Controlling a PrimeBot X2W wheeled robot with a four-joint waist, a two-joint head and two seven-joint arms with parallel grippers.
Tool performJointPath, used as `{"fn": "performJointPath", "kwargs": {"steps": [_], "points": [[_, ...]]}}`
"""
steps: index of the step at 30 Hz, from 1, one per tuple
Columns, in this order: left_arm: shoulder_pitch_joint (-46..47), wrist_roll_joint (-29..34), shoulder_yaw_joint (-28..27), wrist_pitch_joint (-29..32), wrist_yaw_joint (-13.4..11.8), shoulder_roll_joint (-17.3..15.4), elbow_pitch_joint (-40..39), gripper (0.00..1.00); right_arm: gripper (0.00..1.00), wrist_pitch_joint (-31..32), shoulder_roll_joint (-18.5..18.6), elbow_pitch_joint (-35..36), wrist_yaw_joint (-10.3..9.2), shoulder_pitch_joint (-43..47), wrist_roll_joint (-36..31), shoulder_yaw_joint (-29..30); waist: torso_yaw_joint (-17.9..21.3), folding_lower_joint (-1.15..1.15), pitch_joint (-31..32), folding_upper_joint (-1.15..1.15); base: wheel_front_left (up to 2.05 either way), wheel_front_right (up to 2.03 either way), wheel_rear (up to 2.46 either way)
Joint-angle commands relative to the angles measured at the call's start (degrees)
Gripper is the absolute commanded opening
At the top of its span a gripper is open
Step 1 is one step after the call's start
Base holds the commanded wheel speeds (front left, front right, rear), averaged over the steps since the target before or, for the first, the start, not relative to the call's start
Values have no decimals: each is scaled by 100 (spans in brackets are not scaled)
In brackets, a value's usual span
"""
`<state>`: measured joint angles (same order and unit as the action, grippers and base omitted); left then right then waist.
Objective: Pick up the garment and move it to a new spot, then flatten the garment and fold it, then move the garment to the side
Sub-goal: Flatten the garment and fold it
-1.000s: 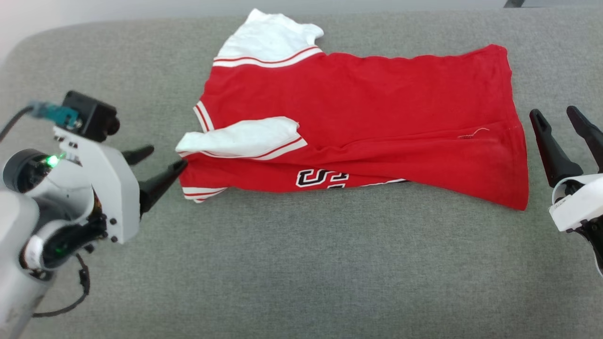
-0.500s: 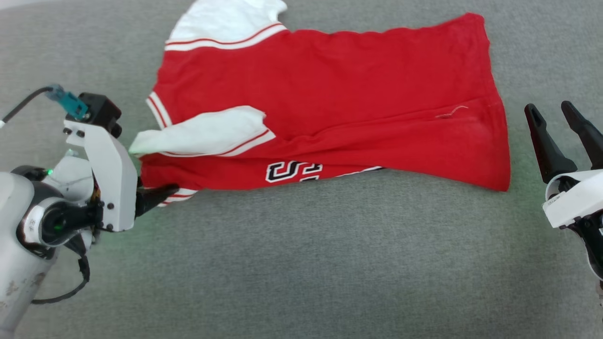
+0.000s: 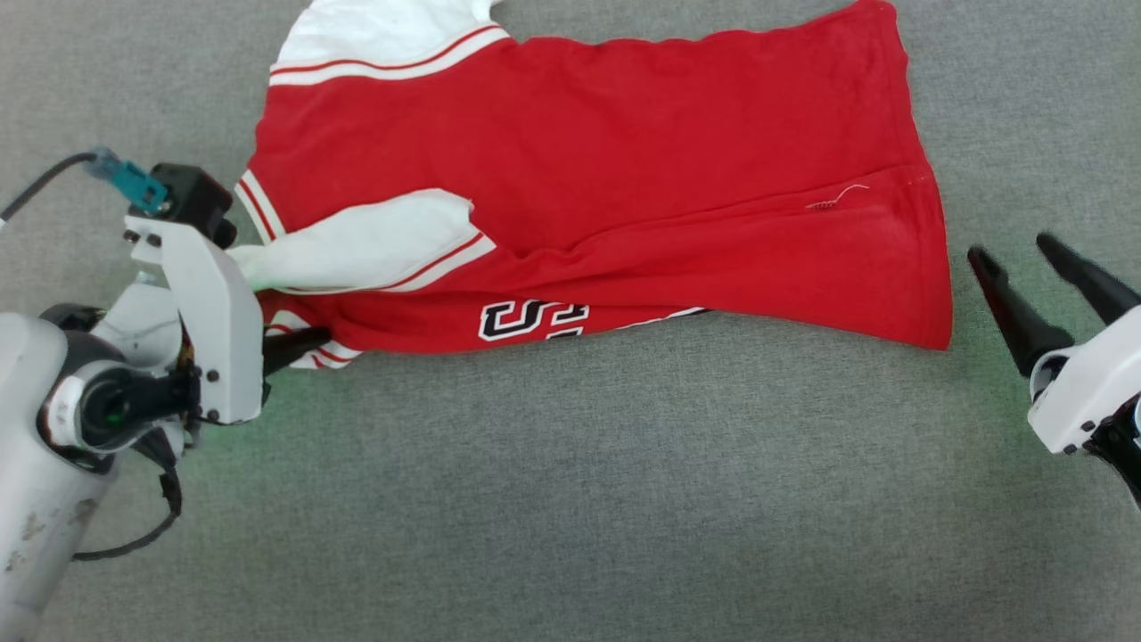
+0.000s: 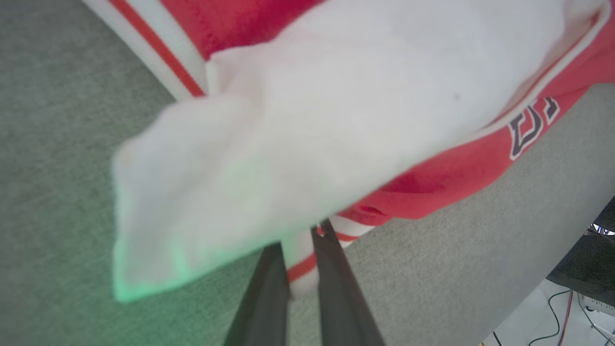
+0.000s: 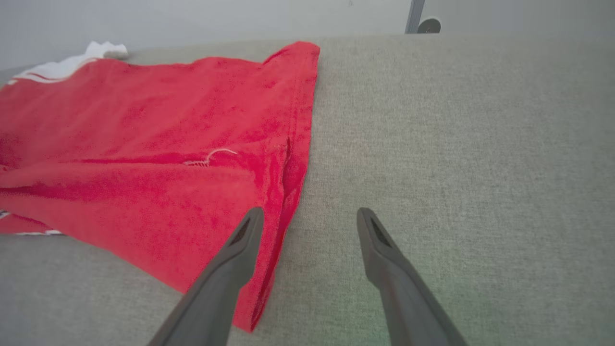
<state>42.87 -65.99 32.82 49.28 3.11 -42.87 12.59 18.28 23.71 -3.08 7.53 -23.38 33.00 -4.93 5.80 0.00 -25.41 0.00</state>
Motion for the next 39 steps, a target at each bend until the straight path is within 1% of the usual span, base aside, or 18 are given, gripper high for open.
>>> {"fn": "performJointPath", "kwargs": {"steps": [1, 4, 8, 10, 12, 15, 16, 17, 18, 22, 28, 32, 35, 39], "points": [[-175, -14, 186, 36, 53, 152, 55, 0, 100, 340, 122, -15, -10, -92, -68, -93, -29, 0, 21, 0, 0, 0, 0], [-159, 18, 207, -23, 101, 205, 43, 0, 100, 1112, 348, 37, -10, -234, -84, -279, -91, 0, 39, 0, 0, 0, 0], [-140, 45, 244, -108, 151, 297, 27, 0, 100, 2147, 518, 65, -10, -457, -29, -532, -189, 0, 20, 0, 0, 0, 0], [-102, 58, 267, -144, 188, 350, 24, 0, 100, 2603, 540, 22, -10, -558, 13, -602, -253, 0, -8, 0, 0, 0, 0], [-73, 72, 292, -182, 207, 408, 31, 0, 100, 2971, 536, -31, -10, -635, 19, -596, -318, 0, -43, 0, 0, 0, 0], [-24, 67, 301, -264, 252, 494, 58, 0, 100, 3298, 532, -84, -10, -697, 38, -578, -407, 0, -94, 0, 0, 0, 0], [-12, 65, 308, -290, 258, 520, 73, 0, 49, 3376, 528, -104, -10, -701, 59, -562, -432, 0, -108, 0, 0, 0, 0], [-7, 62, 311, -319, 275, 539, 91, 0, 36, 3452, 537, -110, -10, -699, 69, -581, -450, 0, -115, 0, 0, 0, 0], [-10, 53, 315, -343, 294, 553, 113, 0, 0, 3518, 529, -126, -10, -683, 99, -569, -465, 0, -119, 0, 0, 0, 0], [-45, -57, 216, -475, 331, 581, 179, 0, 0, 3610, 543, -63, -11, -569, 204, -493, -496, 0, -90, 0, 0, 0, 0], [-259, -195, 52, -780, 395, 404, 25, 0, 0, 3427, 570, 56, -11, -414, 267, -346, -501, 0, 139, 0, 0, 0, 0], [-593, -302, -41, -986, 405, 230, -371, 0, 0, 3332, 637, 181, -11, -178, 328, -214, -529, 0, 304, 0, 0, 0, 0], [-948, -367, -114, -1141, 405, 38, -797, 0, 0, 3269, 716, 348, -11, 56, 368, -108, -554, 0, 367, 0, 0, 0, 0], [-1475, -401, -216, -1364, 295, -212, -1430, 0, 0, 3294, 773, 631, -11, 458, 360, 72, -592, 0, 413, 0, 0, 0, 0]]}}
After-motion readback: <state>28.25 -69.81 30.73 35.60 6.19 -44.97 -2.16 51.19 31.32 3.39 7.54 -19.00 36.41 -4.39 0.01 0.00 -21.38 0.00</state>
